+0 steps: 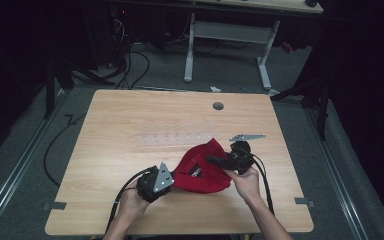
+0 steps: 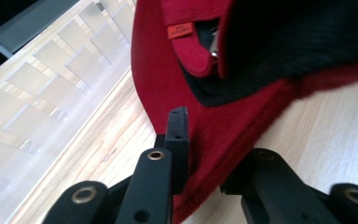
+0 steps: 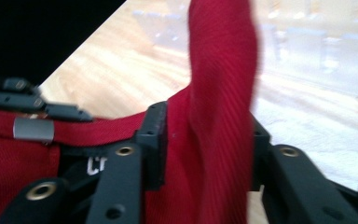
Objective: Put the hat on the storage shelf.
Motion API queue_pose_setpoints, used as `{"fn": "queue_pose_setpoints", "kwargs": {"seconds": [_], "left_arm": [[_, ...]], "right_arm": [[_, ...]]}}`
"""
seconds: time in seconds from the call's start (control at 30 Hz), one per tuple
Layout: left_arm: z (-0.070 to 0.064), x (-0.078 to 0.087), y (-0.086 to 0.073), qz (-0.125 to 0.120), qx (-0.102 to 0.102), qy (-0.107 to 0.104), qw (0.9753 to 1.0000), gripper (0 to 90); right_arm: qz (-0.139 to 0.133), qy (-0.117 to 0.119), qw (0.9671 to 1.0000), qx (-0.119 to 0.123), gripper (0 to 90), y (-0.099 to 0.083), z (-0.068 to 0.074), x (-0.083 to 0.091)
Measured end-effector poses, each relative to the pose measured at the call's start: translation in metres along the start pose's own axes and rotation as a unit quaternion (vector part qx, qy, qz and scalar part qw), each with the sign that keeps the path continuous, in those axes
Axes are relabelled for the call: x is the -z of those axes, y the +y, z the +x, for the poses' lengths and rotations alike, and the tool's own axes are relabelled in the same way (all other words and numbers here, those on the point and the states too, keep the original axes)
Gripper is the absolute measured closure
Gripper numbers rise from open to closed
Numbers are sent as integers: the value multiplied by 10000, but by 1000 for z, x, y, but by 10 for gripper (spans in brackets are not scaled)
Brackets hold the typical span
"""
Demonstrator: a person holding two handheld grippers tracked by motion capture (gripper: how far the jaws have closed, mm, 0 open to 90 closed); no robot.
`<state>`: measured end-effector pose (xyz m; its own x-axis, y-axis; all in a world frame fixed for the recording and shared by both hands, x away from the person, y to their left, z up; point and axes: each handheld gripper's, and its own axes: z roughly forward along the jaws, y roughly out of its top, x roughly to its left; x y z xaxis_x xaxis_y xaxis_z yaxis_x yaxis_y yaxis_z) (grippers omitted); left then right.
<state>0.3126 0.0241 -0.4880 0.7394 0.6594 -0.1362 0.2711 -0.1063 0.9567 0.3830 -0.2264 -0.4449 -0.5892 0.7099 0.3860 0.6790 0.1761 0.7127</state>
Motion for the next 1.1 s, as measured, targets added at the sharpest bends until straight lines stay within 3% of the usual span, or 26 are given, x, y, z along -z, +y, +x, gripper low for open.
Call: {"fn": "queue_pose_setpoints", "kwargs": {"seconds": [0.2, 0.3, 0.47, 0.67, 0.73, 0.8, 0.9, 1.1], "left_arm": [[1, 5, -2, 52, -183, 88, 9998, 821], [6, 10, 3, -47, -40, 146, 9999, 851], [11, 14, 3, -47, -39, 254, 9997, 851], [26, 26, 8, -289, 437, 366, 9980, 852], [29, 30, 10, -376, 564, 385, 9970, 851], [31, 35, 13, -456, 663, 383, 9960, 851], [37, 40, 16, -568, 871, 382, 9938, 851], [50, 47, 24, -749, 1263, 430, 9882, 850]], "right_arm": [[-613, -166, 9979, -136, 492, 4, -6, 17], [-934, -243, 9951, -205, 460, 5, -10, 29], [-1117, -311, 9930, -224, 433, 3, -15, 41], [-1282, -464, 9903, -260, 413, -4, -21, 49], [-1213, -537, 9908, -268, 400, -8, -24, 46], [-940, -821, 9921, -127, 391, -17, -27, 37], [-563, -1066, 9927, -64, 385, -32, -34, 19], [-44, -1577, 9874, -86, 388, -56, -48, -9]]}}
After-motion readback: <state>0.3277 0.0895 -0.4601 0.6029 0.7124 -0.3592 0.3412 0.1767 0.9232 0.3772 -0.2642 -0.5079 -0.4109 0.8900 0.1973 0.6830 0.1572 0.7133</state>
